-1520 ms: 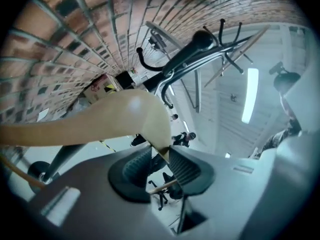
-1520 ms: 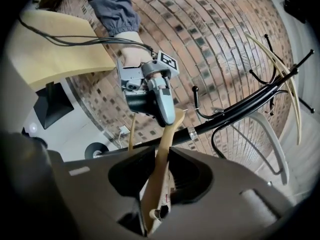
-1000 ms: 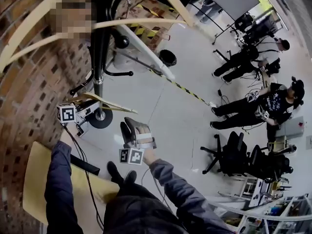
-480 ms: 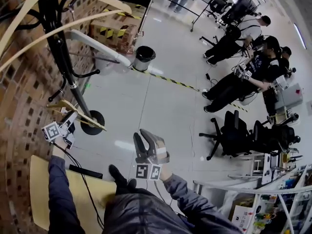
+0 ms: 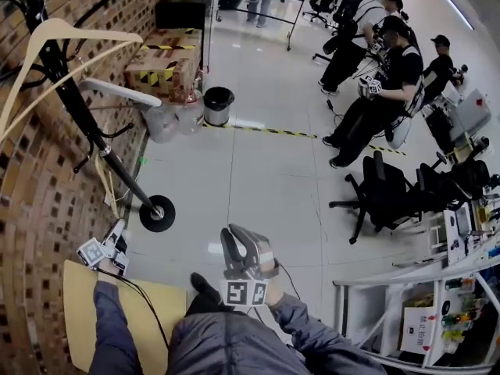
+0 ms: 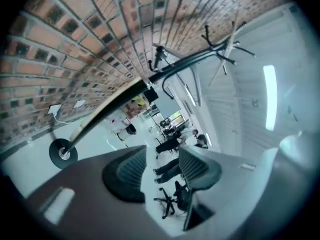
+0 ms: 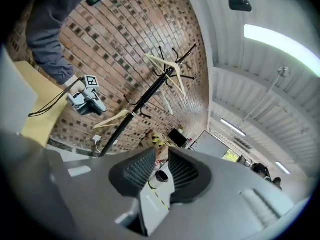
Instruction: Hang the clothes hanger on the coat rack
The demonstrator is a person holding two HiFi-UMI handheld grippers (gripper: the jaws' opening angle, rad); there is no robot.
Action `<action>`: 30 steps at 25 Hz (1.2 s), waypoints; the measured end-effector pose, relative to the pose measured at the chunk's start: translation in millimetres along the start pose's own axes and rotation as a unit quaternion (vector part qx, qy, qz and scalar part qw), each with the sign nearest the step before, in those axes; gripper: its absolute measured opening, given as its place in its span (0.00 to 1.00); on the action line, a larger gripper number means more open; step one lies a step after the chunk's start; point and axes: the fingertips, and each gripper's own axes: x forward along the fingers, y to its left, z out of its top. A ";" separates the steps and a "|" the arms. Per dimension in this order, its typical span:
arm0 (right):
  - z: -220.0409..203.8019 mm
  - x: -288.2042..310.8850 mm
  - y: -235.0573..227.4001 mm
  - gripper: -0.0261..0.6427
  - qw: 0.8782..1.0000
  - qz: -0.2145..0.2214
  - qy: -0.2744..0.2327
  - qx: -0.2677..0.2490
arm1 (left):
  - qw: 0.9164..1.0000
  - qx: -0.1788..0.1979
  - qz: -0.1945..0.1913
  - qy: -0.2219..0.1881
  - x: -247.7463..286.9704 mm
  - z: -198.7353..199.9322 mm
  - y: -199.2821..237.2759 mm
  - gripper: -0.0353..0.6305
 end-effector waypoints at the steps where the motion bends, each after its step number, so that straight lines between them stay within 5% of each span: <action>1: 0.9 -14.2 -5.8 0.16 1.000 -0.007 -0.004 0.009 | 1.000 0.007 -0.005 0.007 -8.3 -13.6 -17.9 0.37; 3: -0.4 -40.5 -14.3 0.16 0.999 -0.014 -0.006 0.028 | 0.999 0.032 -0.031 0.025 -21.6 -43.3 -61.1 0.37; 6: -9.3 -71.3 -20.6 0.16 0.998 -0.011 -0.005 0.057 | 0.987 0.137 -0.069 0.057 -32.3 -77.7 -142.6 0.36; 11: -32.4 -112.0 -29.3 0.14 0.994 -0.007 0.012 0.110 | 0.950 0.286 -0.112 0.053 -31.7 -126.2 -265.0 0.29; 18: -46.3 -167.9 -60.7 0.09 0.987 -0.058 0.023 0.145 | 0.893 0.424 -0.143 0.051 -9.7 -184.6 -368.6 0.26; 23: -64.2 -197.2 -67.5 0.06 0.983 -0.091 0.043 0.155 | 0.864 0.467 -0.178 0.062 1.9 -209.8 -402.3 0.22; 30: -80.1 -217.2 -78.9 0.06 0.980 -0.115 0.063 0.152 | 0.851 0.479 -0.201 0.076 15.7 -225.3 -421.7 0.22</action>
